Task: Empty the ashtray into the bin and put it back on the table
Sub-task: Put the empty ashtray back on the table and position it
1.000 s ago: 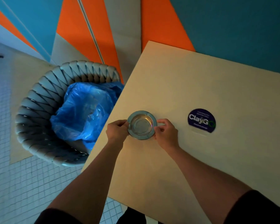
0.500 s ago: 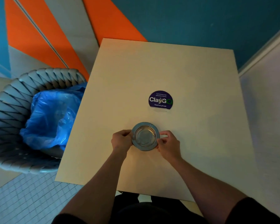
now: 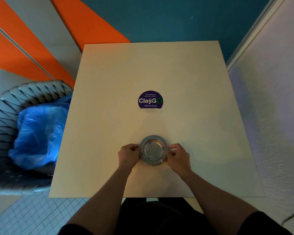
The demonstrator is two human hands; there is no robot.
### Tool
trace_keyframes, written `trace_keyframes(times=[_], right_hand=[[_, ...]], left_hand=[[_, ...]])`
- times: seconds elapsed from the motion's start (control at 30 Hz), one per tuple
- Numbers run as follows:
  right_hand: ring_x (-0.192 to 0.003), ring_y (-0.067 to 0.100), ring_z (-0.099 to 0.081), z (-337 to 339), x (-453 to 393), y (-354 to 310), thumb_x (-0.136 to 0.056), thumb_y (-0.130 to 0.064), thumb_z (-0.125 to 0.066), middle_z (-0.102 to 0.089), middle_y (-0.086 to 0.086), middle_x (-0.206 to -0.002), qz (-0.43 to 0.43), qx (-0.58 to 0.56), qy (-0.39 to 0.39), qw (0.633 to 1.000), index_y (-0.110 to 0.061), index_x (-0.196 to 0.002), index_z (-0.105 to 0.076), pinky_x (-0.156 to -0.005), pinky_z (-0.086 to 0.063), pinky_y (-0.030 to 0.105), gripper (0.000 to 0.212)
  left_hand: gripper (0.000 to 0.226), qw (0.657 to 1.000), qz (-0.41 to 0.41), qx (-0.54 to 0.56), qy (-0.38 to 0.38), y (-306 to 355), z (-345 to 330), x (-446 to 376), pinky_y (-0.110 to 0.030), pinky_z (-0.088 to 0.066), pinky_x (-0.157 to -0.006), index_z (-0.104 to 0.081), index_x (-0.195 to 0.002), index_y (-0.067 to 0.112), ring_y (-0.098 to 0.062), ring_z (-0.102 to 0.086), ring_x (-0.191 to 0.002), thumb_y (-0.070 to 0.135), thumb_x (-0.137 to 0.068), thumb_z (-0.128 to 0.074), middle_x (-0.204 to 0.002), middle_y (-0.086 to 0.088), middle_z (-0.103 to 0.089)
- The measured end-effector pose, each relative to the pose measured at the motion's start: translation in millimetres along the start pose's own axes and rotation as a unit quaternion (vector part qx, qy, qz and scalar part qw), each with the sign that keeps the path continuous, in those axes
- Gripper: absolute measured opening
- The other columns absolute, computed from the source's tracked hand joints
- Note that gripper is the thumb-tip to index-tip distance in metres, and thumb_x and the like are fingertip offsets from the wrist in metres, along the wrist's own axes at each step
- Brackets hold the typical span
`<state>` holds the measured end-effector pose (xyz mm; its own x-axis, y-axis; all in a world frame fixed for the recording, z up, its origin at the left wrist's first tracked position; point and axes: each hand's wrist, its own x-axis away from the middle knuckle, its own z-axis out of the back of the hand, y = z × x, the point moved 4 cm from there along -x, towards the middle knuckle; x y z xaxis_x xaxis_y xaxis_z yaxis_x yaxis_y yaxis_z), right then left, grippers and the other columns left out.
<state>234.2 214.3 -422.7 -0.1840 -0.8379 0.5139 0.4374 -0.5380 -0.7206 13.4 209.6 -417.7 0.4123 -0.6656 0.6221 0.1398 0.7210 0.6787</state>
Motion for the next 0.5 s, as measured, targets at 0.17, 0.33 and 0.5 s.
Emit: trace_keyframes(times=[0.17,0.33,0.5], right_hand=[[-0.073,0.017,-0.07,5,0,7,-0.082,-0.022,-0.067,-0.072,-0.005,-0.085,-0.017,-0.002,0.002,1.0,-0.025,-0.088,-0.063,-0.073,-0.059,0.042,0.008],[-0.077,0.012,-0.062,13,-20,-19,-0.083,-0.022,-0.063,-0.069,-0.005,-0.086,0.014,0.057,0.015,0.998,-0.021,-0.092,-0.065,-0.069,-0.042,0.022,0.009],[-0.084,0.015,-0.063,5,-38,-46,-0.086,-0.02,-0.061,-0.065,-0.004,-0.088,0.057,0.09,-0.028,0.994,-0.018,-0.095,-0.063,-0.073,-0.042,0.022,0.009]], left_hand=[[0.009,0.998,-0.005,-0.057,-0.012,-2,-5,4,-0.035,-0.062,-0.067,-0.076,-0.09,0.016,-0.023,-0.07,-0.064,0.018,-0.084,-0.07,-0.076,-0.005,-0.075],[0.008,0.995,0.039,-0.075,-0.052,-16,-14,18,-0.034,-0.061,-0.058,-0.074,-0.076,0.012,-0.021,-0.065,-0.053,0.013,-0.082,-0.068,-0.067,-0.01,-0.074],[0.014,0.988,0.109,-0.028,-0.104,-27,-19,25,-0.035,-0.059,-0.059,-0.074,-0.074,0.004,-0.023,-0.062,-0.051,0.018,-0.077,-0.077,-0.065,-0.013,-0.073]])
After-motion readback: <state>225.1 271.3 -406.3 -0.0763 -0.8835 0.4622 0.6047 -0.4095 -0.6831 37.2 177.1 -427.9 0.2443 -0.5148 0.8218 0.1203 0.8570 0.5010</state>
